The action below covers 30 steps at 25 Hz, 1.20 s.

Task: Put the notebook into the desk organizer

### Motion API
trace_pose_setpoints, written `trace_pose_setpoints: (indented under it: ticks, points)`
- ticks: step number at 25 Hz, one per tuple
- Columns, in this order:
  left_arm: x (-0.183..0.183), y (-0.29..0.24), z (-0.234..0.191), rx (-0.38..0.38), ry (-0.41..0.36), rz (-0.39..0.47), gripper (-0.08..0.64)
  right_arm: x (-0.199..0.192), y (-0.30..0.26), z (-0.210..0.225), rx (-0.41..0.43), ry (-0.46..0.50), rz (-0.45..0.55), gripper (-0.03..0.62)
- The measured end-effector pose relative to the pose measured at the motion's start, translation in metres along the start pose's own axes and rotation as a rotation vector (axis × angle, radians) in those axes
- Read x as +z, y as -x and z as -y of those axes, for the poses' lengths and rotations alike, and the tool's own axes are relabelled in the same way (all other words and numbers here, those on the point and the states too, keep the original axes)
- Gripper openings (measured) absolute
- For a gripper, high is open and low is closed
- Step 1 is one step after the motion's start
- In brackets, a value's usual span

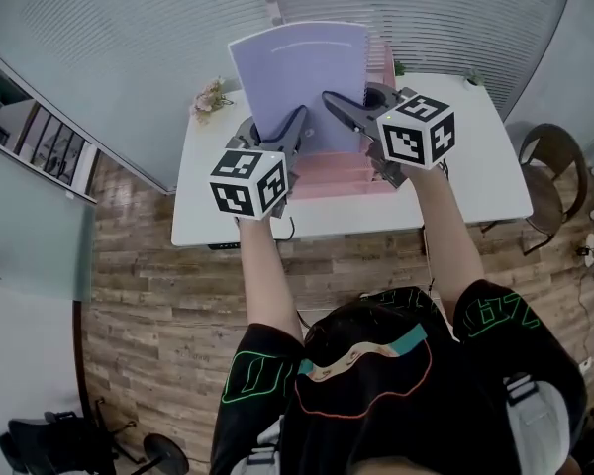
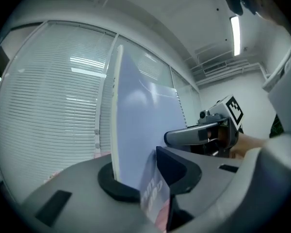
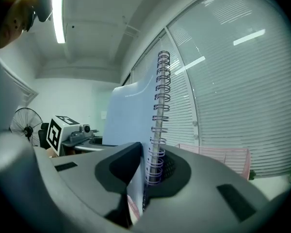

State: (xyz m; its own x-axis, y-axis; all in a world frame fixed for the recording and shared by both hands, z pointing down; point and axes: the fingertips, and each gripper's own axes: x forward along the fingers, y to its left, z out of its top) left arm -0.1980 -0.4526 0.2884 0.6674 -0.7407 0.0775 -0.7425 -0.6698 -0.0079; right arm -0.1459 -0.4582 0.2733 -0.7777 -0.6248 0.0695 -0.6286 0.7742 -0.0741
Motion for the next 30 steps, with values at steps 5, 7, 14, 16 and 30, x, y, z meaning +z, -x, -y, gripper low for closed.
trace_pose_setpoints:
  ticks: [5, 7, 14, 16, 30]
  points:
    - [-0.012, -0.002, -0.003, 0.032, -0.062, -0.031, 0.225, -0.006, -0.012, 0.011, 0.031, -0.049, -0.034, 0.051]
    - [-0.013, -0.003, -0.005, 0.037, -0.079, -0.037, 0.256, -0.006, -0.017, 0.015, 0.042, -0.078, -0.053, 0.051]
    - [-0.026, 0.008, -0.019, 0.085, -0.087, -0.055, 0.308, -0.022, -0.032, 0.03, 0.048, -0.197, -0.155, 0.049]
    - [-0.029, 0.009, -0.022, 0.105, -0.087, -0.051, 0.316, -0.025, -0.037, 0.035, 0.04, -0.214, -0.174, 0.049]
    - [-0.016, 0.025, -0.026, 0.154, -0.08, 0.097, 0.295, -0.065, -0.066, 0.086, -0.201, -0.159, -0.454, 0.08]
